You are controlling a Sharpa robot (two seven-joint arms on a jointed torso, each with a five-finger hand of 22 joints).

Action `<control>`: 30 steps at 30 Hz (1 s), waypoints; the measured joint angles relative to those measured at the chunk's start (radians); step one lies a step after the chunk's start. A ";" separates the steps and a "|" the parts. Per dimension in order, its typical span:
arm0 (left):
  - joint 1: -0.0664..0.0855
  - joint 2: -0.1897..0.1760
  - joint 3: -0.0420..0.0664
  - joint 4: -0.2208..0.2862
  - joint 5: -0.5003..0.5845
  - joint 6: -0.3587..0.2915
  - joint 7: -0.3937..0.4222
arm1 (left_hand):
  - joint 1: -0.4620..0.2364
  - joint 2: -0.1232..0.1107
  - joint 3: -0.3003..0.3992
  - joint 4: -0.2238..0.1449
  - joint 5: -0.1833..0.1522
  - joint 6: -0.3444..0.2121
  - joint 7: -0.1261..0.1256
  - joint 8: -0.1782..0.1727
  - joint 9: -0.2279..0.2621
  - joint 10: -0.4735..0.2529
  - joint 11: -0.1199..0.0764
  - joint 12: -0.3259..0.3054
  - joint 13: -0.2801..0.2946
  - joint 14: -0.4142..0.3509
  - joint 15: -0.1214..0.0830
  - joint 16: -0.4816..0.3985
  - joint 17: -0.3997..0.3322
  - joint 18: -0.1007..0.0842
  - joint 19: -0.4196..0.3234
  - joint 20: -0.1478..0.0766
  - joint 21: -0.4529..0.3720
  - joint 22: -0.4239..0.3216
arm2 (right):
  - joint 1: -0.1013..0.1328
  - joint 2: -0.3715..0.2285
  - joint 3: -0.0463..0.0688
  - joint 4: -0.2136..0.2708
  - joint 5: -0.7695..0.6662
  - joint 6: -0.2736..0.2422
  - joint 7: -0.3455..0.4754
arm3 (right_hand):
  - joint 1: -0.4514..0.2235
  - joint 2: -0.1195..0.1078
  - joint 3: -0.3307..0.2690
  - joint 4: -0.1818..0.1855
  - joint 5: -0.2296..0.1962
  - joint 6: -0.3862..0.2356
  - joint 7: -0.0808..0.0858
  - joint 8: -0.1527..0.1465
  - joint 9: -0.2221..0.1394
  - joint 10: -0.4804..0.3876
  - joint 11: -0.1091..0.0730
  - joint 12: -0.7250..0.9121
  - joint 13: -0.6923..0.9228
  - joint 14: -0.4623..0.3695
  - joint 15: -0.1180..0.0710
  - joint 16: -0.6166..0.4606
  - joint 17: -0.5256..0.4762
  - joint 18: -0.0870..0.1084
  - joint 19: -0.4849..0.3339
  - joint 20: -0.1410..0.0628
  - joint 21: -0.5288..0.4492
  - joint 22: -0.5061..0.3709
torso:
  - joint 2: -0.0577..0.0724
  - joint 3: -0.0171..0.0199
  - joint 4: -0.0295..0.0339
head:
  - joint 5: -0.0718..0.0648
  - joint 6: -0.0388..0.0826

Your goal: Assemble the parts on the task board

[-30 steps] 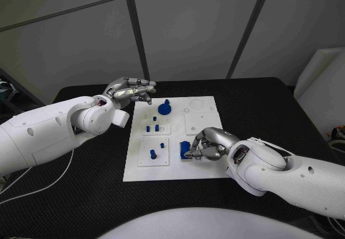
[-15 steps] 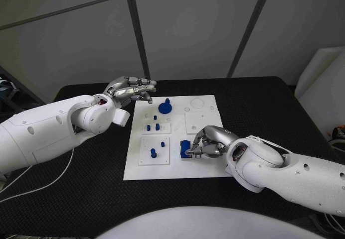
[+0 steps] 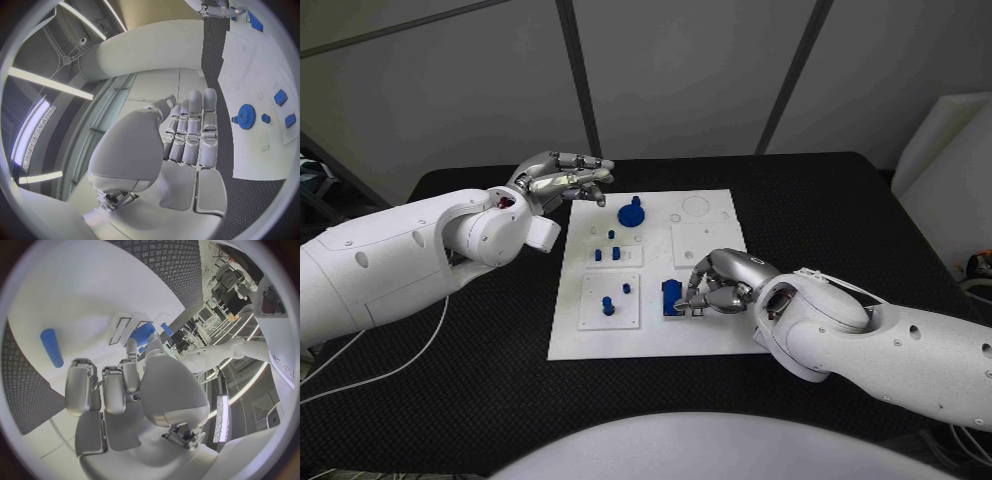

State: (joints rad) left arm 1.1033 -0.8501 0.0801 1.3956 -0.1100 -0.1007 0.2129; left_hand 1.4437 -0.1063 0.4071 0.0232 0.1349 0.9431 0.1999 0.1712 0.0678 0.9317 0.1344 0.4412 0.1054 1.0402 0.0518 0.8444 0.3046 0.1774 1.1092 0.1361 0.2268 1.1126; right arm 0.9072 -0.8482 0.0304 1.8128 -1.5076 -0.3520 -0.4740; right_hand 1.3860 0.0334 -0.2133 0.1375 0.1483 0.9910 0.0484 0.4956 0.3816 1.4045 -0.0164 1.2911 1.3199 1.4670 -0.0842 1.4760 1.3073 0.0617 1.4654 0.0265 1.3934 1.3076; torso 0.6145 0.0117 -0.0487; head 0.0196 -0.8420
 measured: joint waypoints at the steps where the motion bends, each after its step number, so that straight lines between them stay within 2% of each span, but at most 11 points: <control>1: 0.000 0.000 0.000 0.000 0.000 0.000 0.000 | 0.000 0.000 0.000 0.000 0.000 0.000 0.000 0.000 0.000 0.000 0.000 0.000 0.000 0.000 0.000 0.000 0.000 0.000 0.000 0.000 0.000 0.000 | -0.001 -0.002 -0.002 -0.001 -0.001 0.004 -0.003 | 0.015 0.001 0.004 -0.004 0.000 0.000 0.000 0.000 0.000 0.000 0.000 0.001 0.004 0.000 0.000 0.000 0.000 0.000 0.000 0.000 0.000 0.000 | 0.000 0.0000 -0.0001 | 0.000 -0.001; 15: 0.000 -0.003 0.000 0.000 -0.005 0.004 -0.003 | 0.000 0.000 0.003 -0.003 0.000 0.000 0.000 0.000 0.000 0.000 0.000 0.004 -0.001 -0.004 -0.003 0.000 -0.002 0.000 0.000 0.000 0.000 0.000 | -0.004 -0.020 -0.004 0.013 -0.010 0.023 -0.018 | 0.020 0.004 -0.009 0.004 -0.003 -0.002 0.002 0.000 -0.002 0.000 0.000 -0.002 0.034 0.000 0.000 0.000 0.000 0.000 0.000 0.000 0.000 0.000 | 0.000 0.0000 -0.0002 | 0.002 -0.004; 19: 0.000 -0.002 0.000 -0.001 -0.006 0.005 -0.004 | 0.000 0.000 0.003 -0.003 0.000 0.000 0.000 0.000 0.000 0.000 0.000 0.004 -0.001 -0.004 -0.003 0.000 -0.002 0.000 0.000 0.000 0.000 0.000 | -0.004 -0.032 -0.004 0.021 -0.007 0.018 -0.012 | 0.020 0.004 -0.016 0.011 0.007 -0.034 0.022 -0.031 -0.017 0.000 0.000 -0.020 0.051 0.000 0.001 -0.001 0.000 0.000 0.000 0.000 0.000 0.000 | 0.000 0.0000 -0.0002 | 0.001 -0.004; 21: 0.000 -0.002 0.000 -0.001 -0.007 0.005 -0.005 | 0.000 0.000 0.003 -0.003 0.000 0.000 0.000 0.000 0.000 0.000 0.000 0.004 -0.001 -0.004 -0.003 0.000 -0.002 0.000 0.000 0.000 0.000 0.000 | -0.004 -0.046 -0.004 0.029 -0.003 0.009 -0.003 | 0.020 0.004 -0.019 0.015 0.023 -0.053 0.031 -0.051 -0.026 -0.008 0.008 -0.030 0.068 -0.002 0.007 -0.001 0.000 0.000 -0.004 0.004 0.000 0.000 | 0.000 0.0000 -0.0002 | 0.000 -0.004; 23: 0.000 -0.003 0.000 -0.001 -0.007 0.005 -0.005 | 0.000 0.000 0.003 -0.003 0.000 0.000 0.000 0.000 0.000 0.000 0.000 0.004 -0.001 -0.007 0.000 0.000 -0.003 0.000 0.000 0.000 0.000 0.000 | -0.004 -0.062 -0.004 0.037 0.002 0.000 0.005 | 0.029 0.013 -0.018 0.022 0.035 -0.061 0.039 -0.067 -0.034 -0.014 0.014 -0.039 0.106 -0.001 0.015 -0.001 0.000 0.000 -0.006 0.006 0.000 0.000 | 0.000 0.0001 -0.0003 | 0.000 -0.003; 25: 0.000 -0.003 -0.001 -0.001 -0.007 0.005 -0.005 | 0.000 0.000 0.003 -0.003 0.000 0.000 0.000 0.000 0.000 0.000 0.000 0.004 -0.001 -0.007 0.000 0.000 -0.003 0.000 0.000 0.000 0.000 0.000 | -0.004 -0.085 -0.004 0.048 0.008 -0.013 0.017 | 0.046 0.045 -0.014 0.030 0.050 -0.071 0.048 -0.091 -0.046 -0.021 0.023 -0.044 0.176 -0.001 0.018 -0.001 0.000 0.000 -0.011 0.012 -0.003 0.000 | 0.000 0.0004 -0.0011 | -0.001 -0.002; 27: 0.000 -0.004 -0.001 -0.001 -0.007 0.006 -0.005 | 0.000 0.000 0.003 -0.003 0.000 0.000 0.000 0.000 0.000 0.000 0.000 0.004 -0.001 -0.007 0.000 0.000 -0.003 0.000 0.000 0.000 0.000 0.000 | -0.004 -0.119 -0.005 0.061 0.017 -0.030 0.032 | 0.041 0.054 -0.015 0.043 0.061 -0.079 0.057 -0.120 -0.060 -0.024 0.031 -0.051 0.186 -0.002 0.024 0.000 0.001 0.000 -0.009 0.020 -0.005 0.000 | 0.000 0.0004 -0.0019 | -0.005 0.000; 30: 0.000 -0.005 -0.001 -0.002 -0.008 0.006 -0.005 | 0.000 0.000 0.003 -0.003 0.000 0.000 0.000 0.000 0.000 0.000 0.000 0.004 -0.001 -0.007 0.000 0.000 -0.003 0.000 0.000 0.000 0.000 0.000 | -0.004 -0.163 -0.004 0.074 0.030 -0.048 0.049 | 0.036 0.061 -0.015 0.062 0.075 -0.076 0.060 -0.159 -0.080 -0.026 0.033 -0.062 0.187 0.000 0.029 -0.007 0.001 0.000 -0.014 0.025 -0.008 0.000 | 0.000 0.0004 -0.0035 | -0.012 0.002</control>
State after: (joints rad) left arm 1.1033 -0.8547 0.0794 1.3941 -0.1178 -0.0948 0.2074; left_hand 1.4438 -0.1064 0.4098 0.0206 0.1349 0.9431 0.1999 0.1712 0.0678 0.9318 0.1343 0.4452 0.1042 1.0331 0.0518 0.8444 0.3019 0.1773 1.1093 0.1361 0.2268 1.1127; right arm 0.9037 -1.0114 0.0260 1.8864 -1.4777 -0.4002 -0.4250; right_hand 1.4224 0.0941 -0.2286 0.1998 0.2232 0.9147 0.1082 0.3365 0.3013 1.3790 0.0165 1.2294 1.5065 1.4668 -0.0550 1.4693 1.3081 0.0619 1.4511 0.0518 1.3855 1.3075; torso 0.6144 0.0121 -0.0523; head 0.0071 -0.8399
